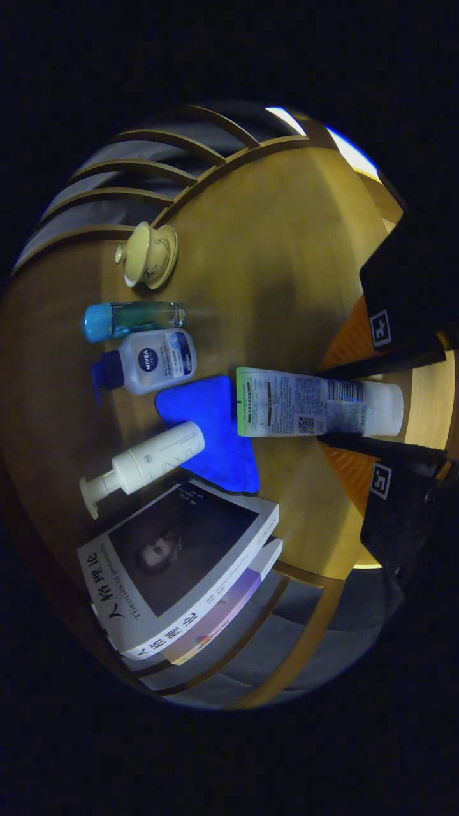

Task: Pull open the drawer, take out the items inside it, and place them on the countertop above the cabinet.

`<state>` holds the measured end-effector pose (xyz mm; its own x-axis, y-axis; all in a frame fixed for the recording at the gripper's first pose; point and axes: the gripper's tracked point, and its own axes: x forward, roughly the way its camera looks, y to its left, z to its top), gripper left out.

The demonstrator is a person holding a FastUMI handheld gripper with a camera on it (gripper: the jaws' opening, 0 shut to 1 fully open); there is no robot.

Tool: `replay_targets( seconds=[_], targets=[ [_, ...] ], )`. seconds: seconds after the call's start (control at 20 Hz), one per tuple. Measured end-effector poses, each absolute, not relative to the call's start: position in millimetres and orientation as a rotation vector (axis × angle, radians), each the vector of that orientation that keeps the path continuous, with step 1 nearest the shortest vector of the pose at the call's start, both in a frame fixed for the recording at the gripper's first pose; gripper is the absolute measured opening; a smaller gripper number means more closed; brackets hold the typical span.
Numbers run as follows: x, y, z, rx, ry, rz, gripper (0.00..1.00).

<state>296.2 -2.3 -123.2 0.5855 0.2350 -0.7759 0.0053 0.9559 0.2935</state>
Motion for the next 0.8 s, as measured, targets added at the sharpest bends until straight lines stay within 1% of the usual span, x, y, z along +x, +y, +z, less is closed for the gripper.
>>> replay_targets(
  seconds=[0.1, 0.25, 0.4, 0.6, 0.8],
  targets=[
    [293, 0, -116, 0.297, 0.900, 0.125, 0.78],
    [283, -9, -89, 0.281, 0.768, 0.087, 0.98],
    [260, -14, -46, 0.248, 0.579, 0.080, 0.98],
    [206, -6, 5, 0.269, 0.323, 0.122, 0.98],
    [150, -21, 29, 0.206, 0.137, 0.071, 0.98]
  ],
)
